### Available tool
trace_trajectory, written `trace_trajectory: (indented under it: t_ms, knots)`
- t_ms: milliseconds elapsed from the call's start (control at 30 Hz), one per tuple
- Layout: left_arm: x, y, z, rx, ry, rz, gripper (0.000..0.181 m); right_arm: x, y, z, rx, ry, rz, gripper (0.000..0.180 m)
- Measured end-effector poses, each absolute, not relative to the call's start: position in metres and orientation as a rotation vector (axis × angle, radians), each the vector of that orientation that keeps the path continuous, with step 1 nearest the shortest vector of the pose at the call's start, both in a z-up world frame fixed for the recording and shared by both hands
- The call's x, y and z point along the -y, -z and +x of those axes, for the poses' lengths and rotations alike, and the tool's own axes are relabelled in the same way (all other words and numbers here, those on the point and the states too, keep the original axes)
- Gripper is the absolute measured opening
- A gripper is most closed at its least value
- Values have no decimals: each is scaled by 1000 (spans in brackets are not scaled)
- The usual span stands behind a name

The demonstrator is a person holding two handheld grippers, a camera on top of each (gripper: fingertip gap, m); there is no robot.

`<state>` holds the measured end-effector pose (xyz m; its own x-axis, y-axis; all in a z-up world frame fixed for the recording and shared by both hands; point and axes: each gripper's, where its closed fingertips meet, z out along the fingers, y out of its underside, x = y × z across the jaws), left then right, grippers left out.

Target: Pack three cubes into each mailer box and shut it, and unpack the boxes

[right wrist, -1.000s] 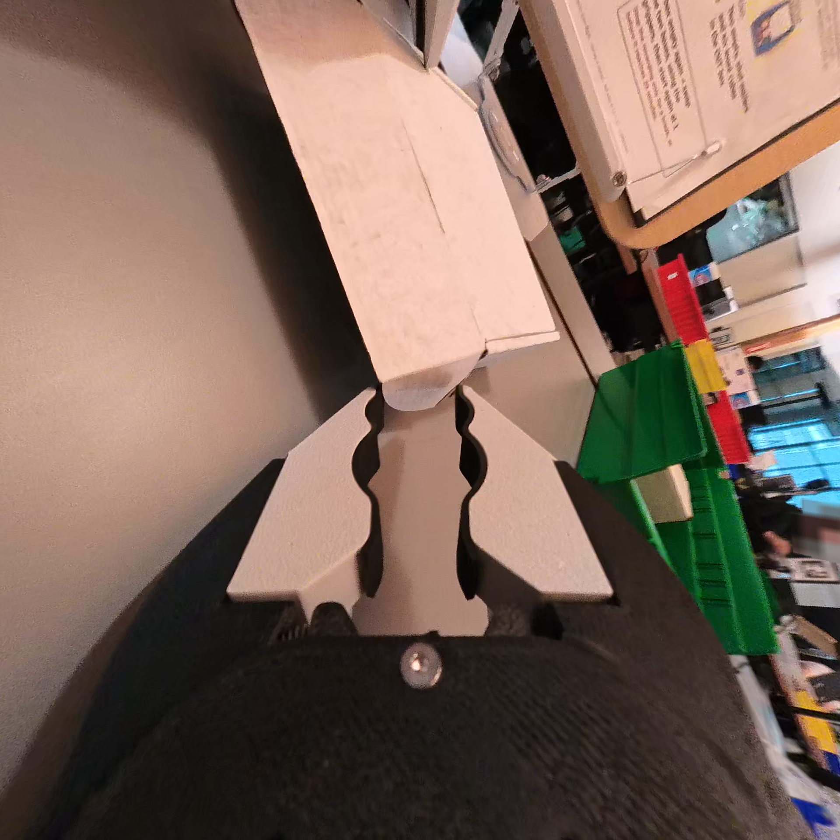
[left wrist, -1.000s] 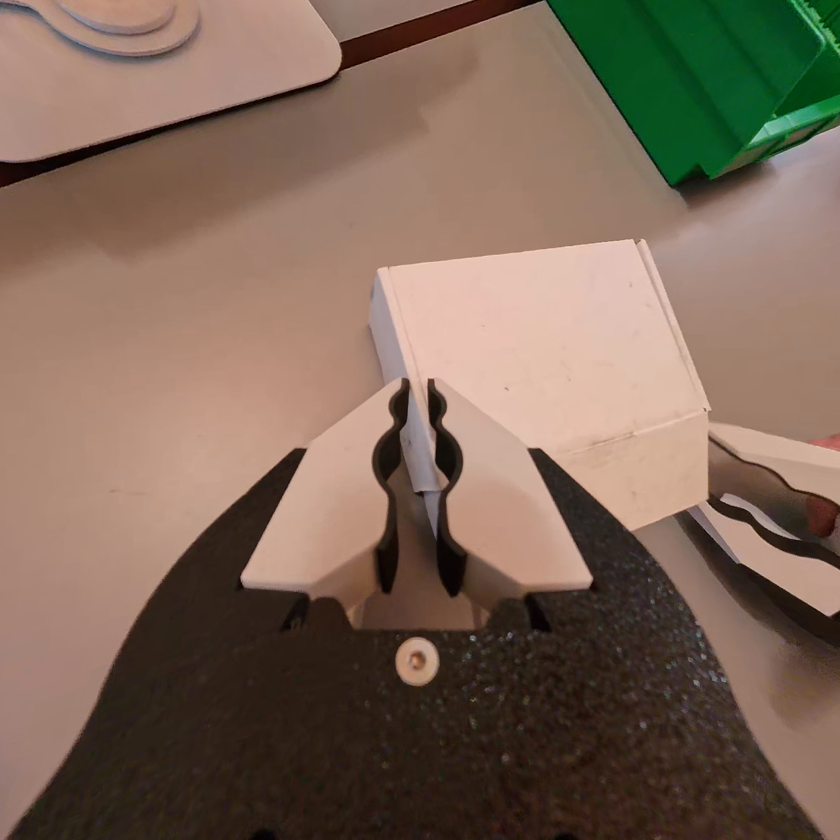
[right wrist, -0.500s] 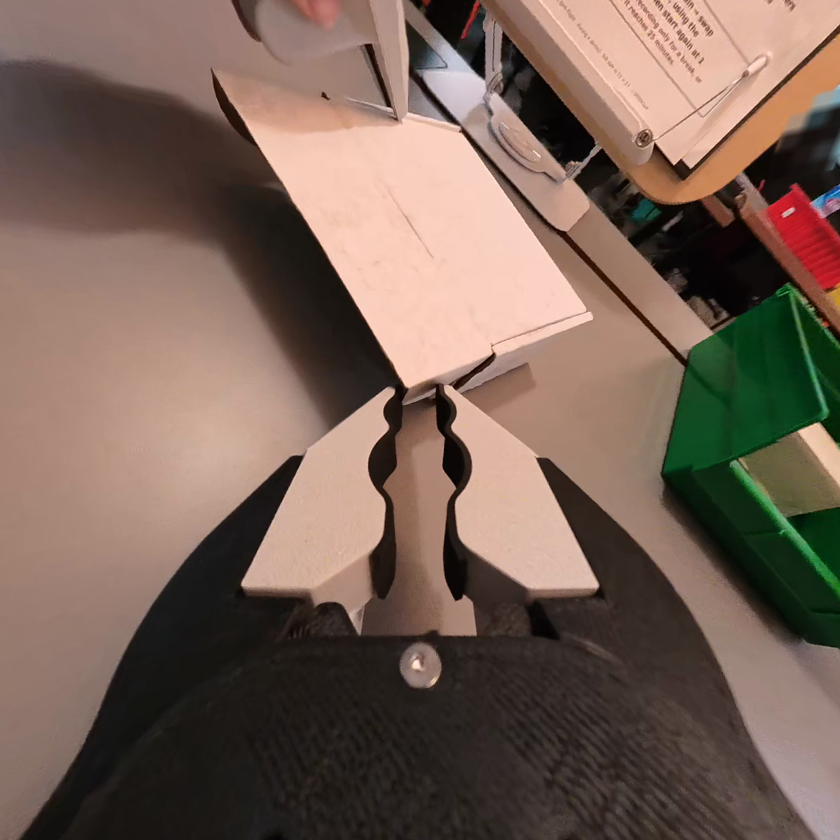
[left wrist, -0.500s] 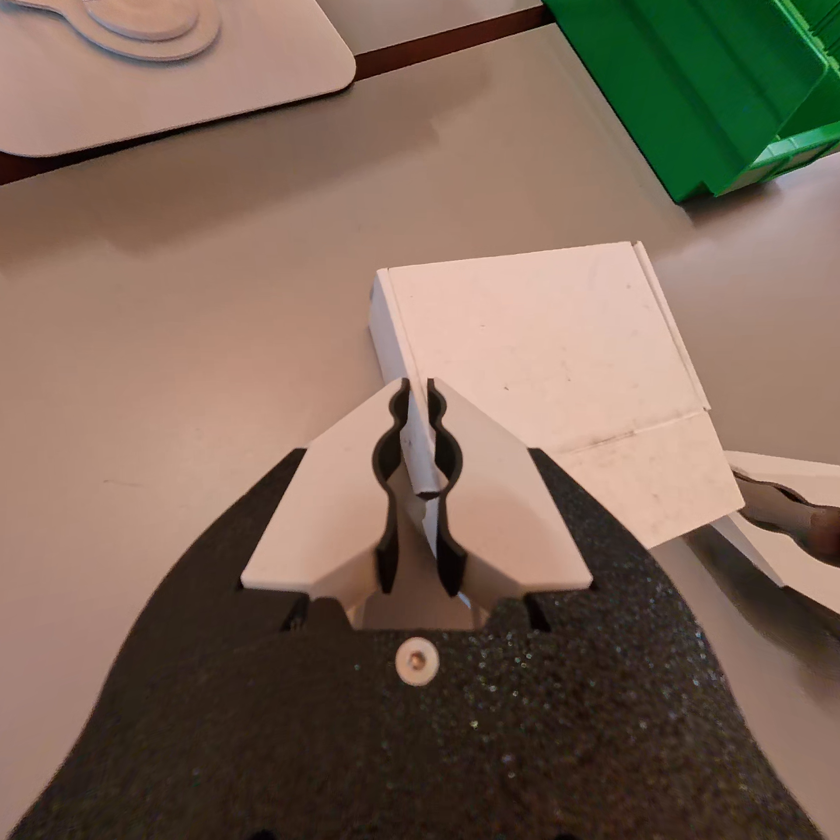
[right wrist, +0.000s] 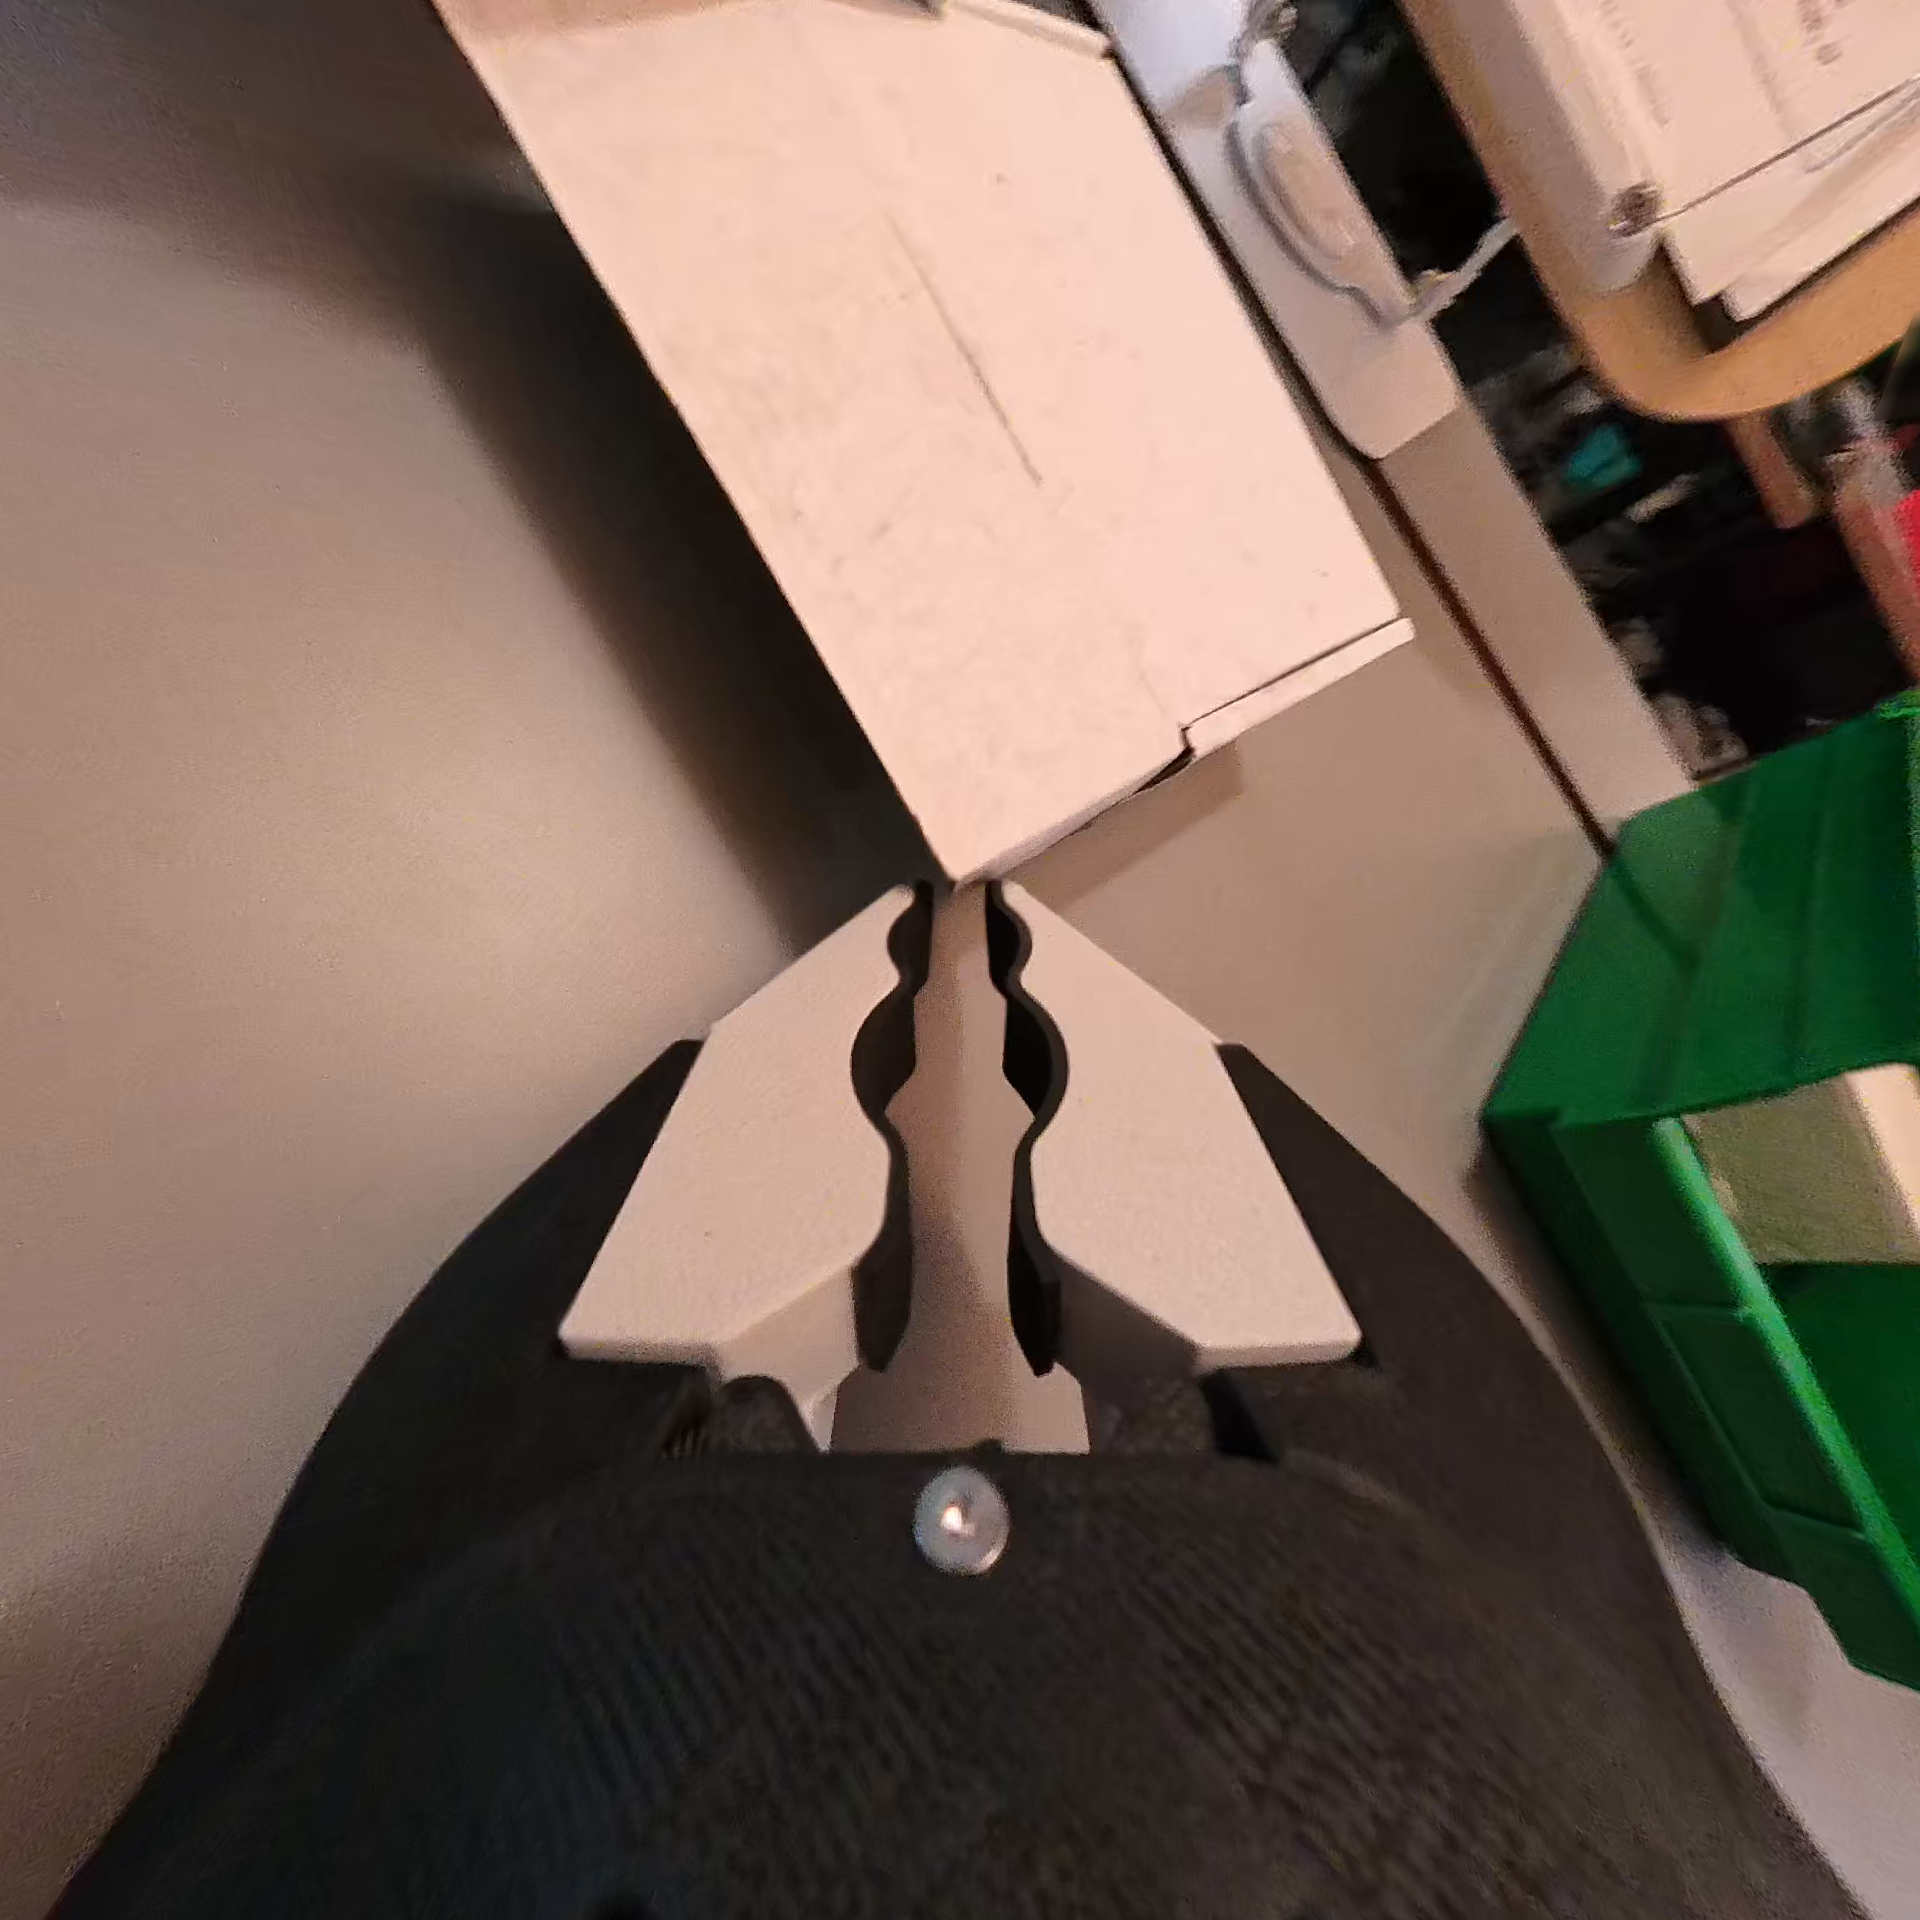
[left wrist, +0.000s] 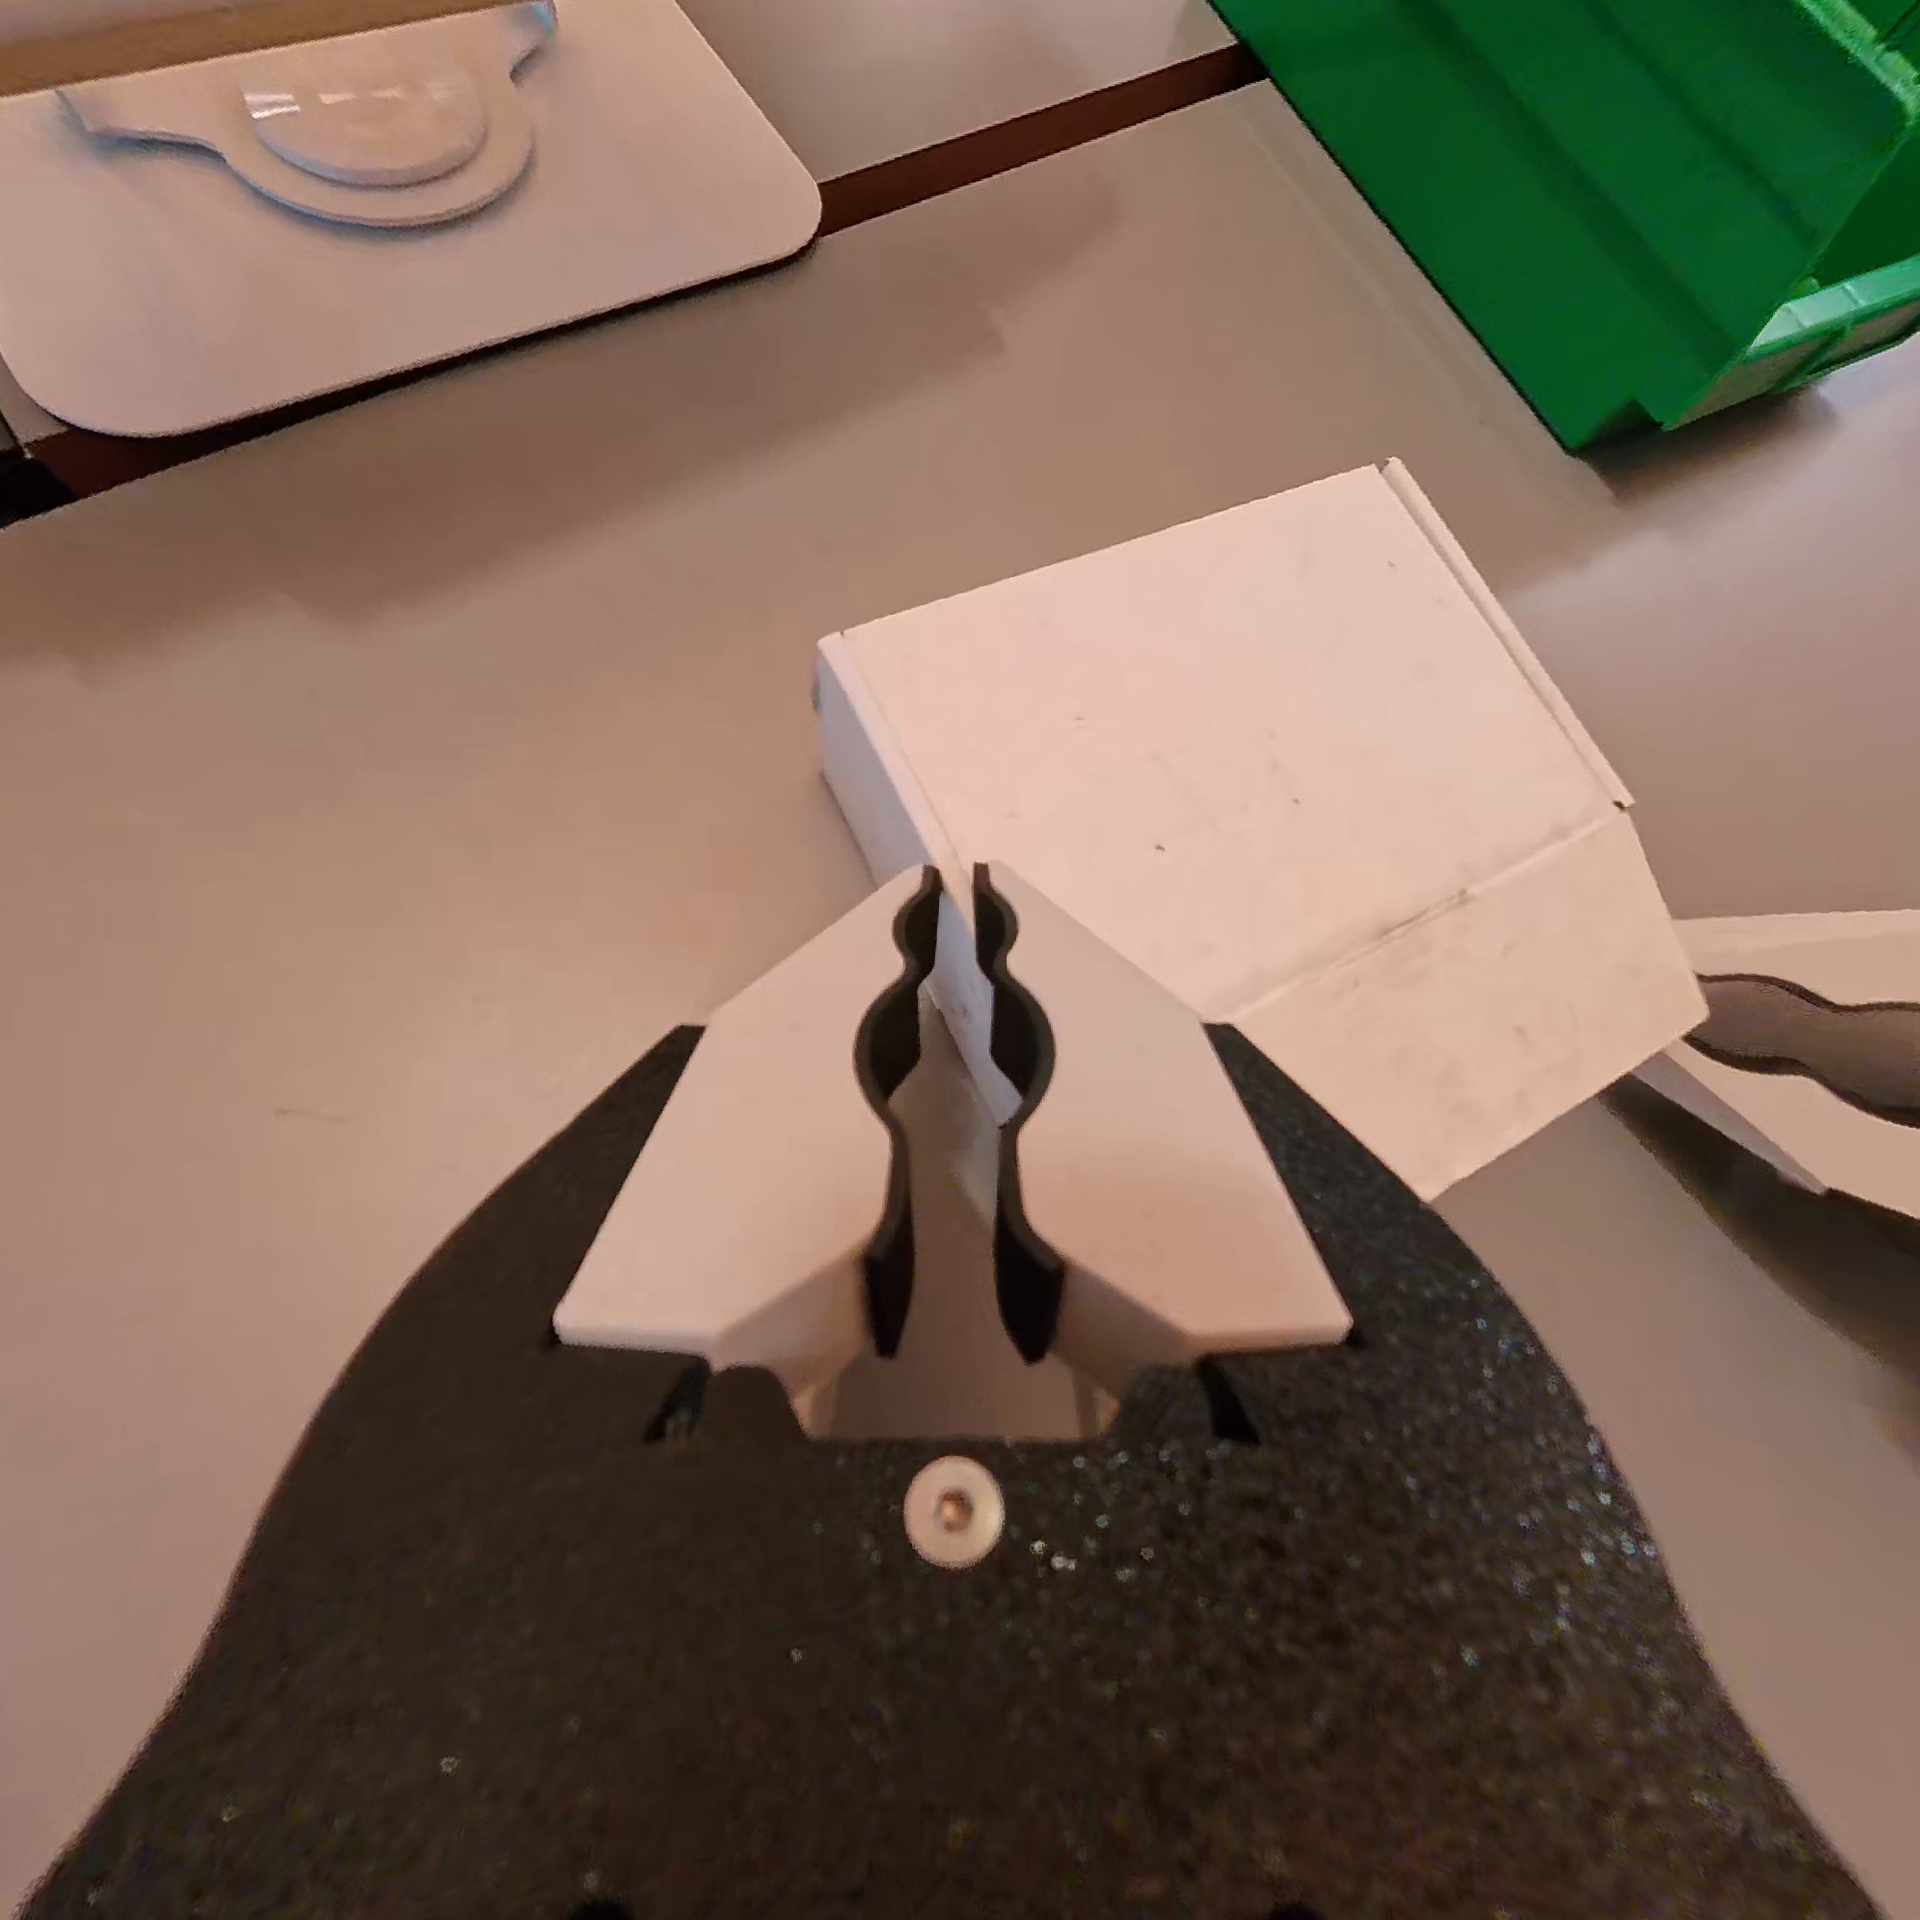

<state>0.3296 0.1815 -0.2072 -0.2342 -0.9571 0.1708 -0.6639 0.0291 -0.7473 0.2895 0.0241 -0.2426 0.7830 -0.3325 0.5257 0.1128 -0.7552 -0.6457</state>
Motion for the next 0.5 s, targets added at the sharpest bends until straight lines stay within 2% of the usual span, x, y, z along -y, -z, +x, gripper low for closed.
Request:
trace_trajectory:
  t_ms: [233,333,500]
  knots:
    - [-181,207,329,-1933,992,-1632,3,-19,217,263,-252,407,-2144,35]
    - [-181,207,330,-1926,991,-1629,3,-22,205,260,-346,276,-2034,37]
    - [-181,207,330,-1924,990,-1631,3,-24,218,280,-611,189,-1998,46]
